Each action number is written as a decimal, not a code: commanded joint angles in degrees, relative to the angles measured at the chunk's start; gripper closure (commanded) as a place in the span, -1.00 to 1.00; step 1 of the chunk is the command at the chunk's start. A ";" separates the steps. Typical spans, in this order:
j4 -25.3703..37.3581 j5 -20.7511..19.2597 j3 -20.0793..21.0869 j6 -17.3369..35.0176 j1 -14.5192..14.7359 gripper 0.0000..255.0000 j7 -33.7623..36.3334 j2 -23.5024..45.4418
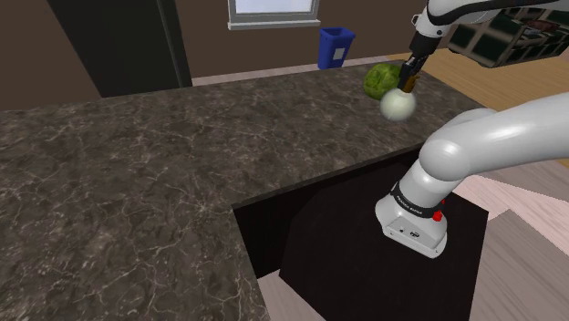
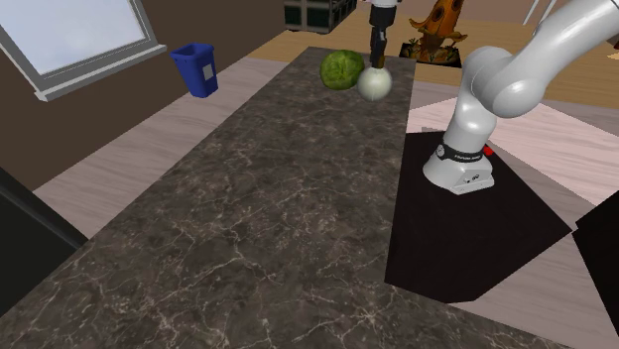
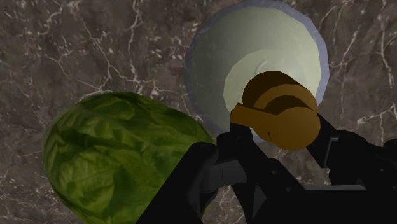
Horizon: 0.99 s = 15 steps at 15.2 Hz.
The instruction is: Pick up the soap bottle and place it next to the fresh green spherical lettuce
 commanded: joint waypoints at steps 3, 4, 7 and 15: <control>0.01 0.00 0.01 0.01 0.00 -1.00 0.00 -0.01; 0.01 0.00 0.00 0.01 0.00 -1.00 0.00 -0.01; 1.47 0.57 0.85 -2.08 0.08 -1.00 -0.08 -0.61; 5.87 2.14 3.02 -7.63 0.41 -1.00 -0.36 -1.70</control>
